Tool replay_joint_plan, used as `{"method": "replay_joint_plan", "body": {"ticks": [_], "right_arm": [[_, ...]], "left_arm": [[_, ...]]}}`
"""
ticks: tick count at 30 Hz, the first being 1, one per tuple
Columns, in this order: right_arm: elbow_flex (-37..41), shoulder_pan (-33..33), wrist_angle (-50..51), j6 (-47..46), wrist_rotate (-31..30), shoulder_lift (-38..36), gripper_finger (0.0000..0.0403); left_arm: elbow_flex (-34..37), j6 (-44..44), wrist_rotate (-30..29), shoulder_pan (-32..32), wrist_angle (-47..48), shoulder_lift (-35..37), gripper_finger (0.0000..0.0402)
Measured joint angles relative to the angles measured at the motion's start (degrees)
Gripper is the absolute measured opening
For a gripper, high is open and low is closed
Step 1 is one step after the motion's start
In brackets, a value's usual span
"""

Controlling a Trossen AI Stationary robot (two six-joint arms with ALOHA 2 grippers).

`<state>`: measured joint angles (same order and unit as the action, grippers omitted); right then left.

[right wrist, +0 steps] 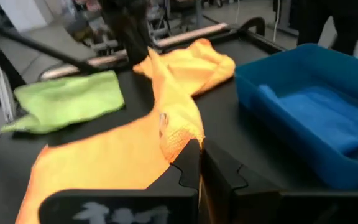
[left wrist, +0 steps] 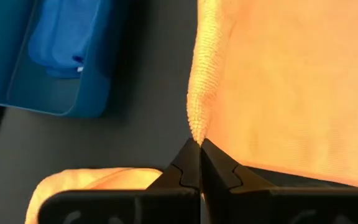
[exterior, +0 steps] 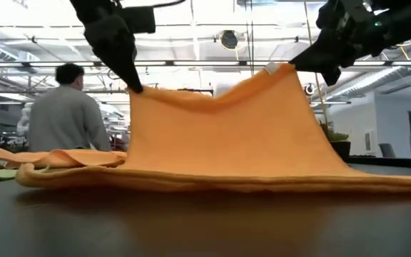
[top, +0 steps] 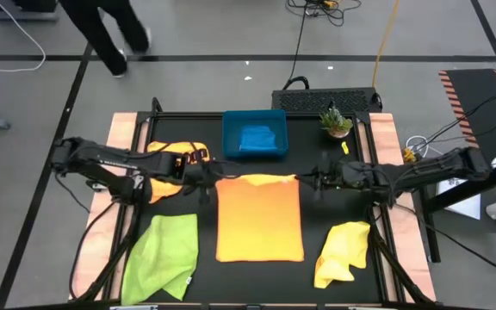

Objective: Fold microfiber towels
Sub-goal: Fold the right orange microfiber cloth

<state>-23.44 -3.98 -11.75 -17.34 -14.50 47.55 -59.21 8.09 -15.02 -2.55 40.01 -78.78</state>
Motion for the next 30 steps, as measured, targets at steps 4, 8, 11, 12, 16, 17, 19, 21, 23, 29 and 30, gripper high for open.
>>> {"method": "replay_joint_plan", "body": {"ticks": [4,8,11,12,16,17,19,21,23,29,30], "right_arm": [[0.2,3.8,-1.5,0.6,3.9,0.0,0.0],[0.2,6.7,-2.2,2.4,5.8,0.0,0.0],[0.2,8.5,-2.9,3.5,5.8,0.0,0.0],[0.2,9.1,-3.4,3.8,6.2,0.0,0.0],[0.2,11.8,-5.2,4.5,10.3,0.0,0.0],[0.2,12.3,-5.3,4.4,10.8,-0.1,0.0],[0.2,13.1,-5.1,3.9,12.3,-0.3,0.0],[0.2,13.1,-5.3,2.2,15.3,-0.3,0.0],[0.2,12.6,-5.3,1.5,19.6,-0.3,0.0],[0.6,8.4,-3.9,-0.1,23.5,-0.3,0.0],[1.1,7.5,-4.2,-0.1,23.5,-0.2,0.0]], "left_arm": [[0.4,-0.5,0.0,3.0,-1.1,0.0,0.0],[0.4,-1.8,0.0,4.7,-1.4,0.0,0.0],[0.4,-3.7,-0.8,5.8,-1.6,0.0,0.0],[0.4,-4.4,-1.1,6.2,-2.1,0.0,0.0],[0.4,-6.7,-1.5,7.7,-4.4,0.0,0.0],[0.4,-7.1,-1.5,7.9,-4.7,0.0,0.0],[0.4,-7.0,-1.5,8.3,-4.7,0.0,0.0],[0.4,-6.0,-0.1,8.1,-4.6,0.0,0.0],[0.4,-4.8,1.8,6.6,-4.5,0.0,0.0],[0.4,-1.7,2.6,-0.9,-4.2,0.0,0.0],[0.4,-0.6,2.6,-2.2,-4.2,0.0,0.0]]}}
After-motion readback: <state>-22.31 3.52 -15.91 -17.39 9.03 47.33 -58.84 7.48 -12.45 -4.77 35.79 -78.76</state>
